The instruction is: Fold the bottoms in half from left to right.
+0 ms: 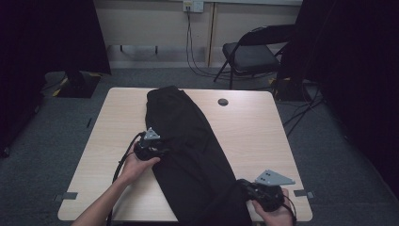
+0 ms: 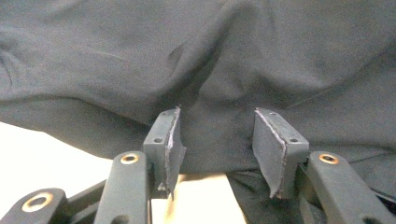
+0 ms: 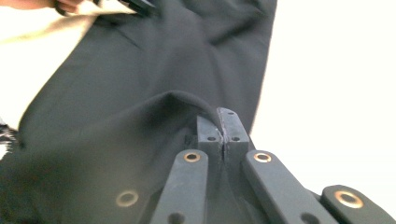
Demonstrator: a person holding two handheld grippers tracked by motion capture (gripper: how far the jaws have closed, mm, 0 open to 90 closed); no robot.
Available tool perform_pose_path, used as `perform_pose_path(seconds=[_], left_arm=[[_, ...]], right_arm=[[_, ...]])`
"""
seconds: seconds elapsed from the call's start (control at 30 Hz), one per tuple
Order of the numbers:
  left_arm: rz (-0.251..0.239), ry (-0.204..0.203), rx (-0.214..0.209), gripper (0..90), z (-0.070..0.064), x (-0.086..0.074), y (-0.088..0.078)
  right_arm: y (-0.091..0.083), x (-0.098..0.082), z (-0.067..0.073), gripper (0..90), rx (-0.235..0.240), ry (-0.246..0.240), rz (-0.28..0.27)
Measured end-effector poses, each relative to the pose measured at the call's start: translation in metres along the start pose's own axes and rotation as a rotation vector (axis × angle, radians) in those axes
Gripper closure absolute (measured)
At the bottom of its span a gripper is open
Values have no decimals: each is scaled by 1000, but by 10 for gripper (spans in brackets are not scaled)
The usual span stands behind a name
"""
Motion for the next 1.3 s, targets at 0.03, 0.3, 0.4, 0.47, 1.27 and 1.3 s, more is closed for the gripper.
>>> perform_pose_path(seconds=[0.03,0.3,0.4,0.47,1.27,1.3], left_arm=[[0,-4,-3,523,0,0,0],[-2,-3,4,522,0,0,0],[-3,-1,1,521,0,0,0],[-5,-4,3,521,0,0,0],[38,51,-67,435,-31,-14,-10],[33,61,-77,435,-35,-14,-10]], right_arm=[[2,-7,-8,854,0,24,23],[13,-16,56,699,267,-59,83],[18,-7,65,569,268,-71,89],[17,9,58,520,214,-47,31],[133,18,22,581,78,-117,172],[128,15,22,581,79,-109,170]])
Point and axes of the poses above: each handheld gripper's, and its own axes: y roughly forward along the jaws, x roughly out of its top, z roughly to its left, the point moved 9 cm from there along y, roughly forward along the jaws, and after that the axes turned 7 degrees about -x, right-handed, at the moved point
